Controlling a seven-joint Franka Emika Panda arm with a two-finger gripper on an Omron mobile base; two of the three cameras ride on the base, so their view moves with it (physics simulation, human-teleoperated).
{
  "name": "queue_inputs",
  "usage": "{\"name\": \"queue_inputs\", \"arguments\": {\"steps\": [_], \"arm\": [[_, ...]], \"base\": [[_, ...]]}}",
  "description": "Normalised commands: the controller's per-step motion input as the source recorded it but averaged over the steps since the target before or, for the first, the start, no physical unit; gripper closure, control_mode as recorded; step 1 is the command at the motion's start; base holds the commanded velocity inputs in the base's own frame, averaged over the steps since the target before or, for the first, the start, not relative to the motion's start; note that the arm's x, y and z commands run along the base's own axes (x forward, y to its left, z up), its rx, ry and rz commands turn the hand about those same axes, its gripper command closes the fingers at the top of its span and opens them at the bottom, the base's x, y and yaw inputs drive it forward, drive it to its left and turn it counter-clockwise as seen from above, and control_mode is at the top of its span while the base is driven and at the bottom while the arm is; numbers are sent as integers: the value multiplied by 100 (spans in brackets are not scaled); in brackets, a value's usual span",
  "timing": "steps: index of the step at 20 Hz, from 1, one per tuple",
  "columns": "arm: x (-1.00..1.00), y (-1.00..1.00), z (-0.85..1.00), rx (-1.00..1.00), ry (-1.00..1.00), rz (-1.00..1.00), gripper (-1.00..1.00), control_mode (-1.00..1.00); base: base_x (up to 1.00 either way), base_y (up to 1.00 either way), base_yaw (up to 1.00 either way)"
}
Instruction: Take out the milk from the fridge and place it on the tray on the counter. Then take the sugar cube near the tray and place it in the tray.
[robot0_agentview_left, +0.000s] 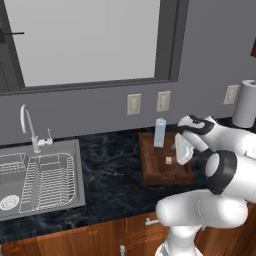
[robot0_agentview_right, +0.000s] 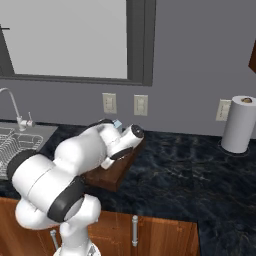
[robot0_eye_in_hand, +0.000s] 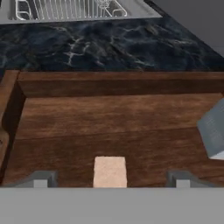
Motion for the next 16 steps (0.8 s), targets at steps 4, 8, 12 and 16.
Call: {"name": "queue_inputs", "arguments": {"steps": [4, 8, 12, 16], "arm": [[-28, 0, 82, 0, -11, 0, -100, -100], [-45, 0, 99, 0, -8, -2, -100, -100], [-47, 0, 100, 0, -1, -1, -100, -100], [-66, 0, 100, -2, 0, 0, -100, -100]], "base": [[0, 0, 0], [0, 0, 0], [0, 0, 0], [0, 0, 0]]}}
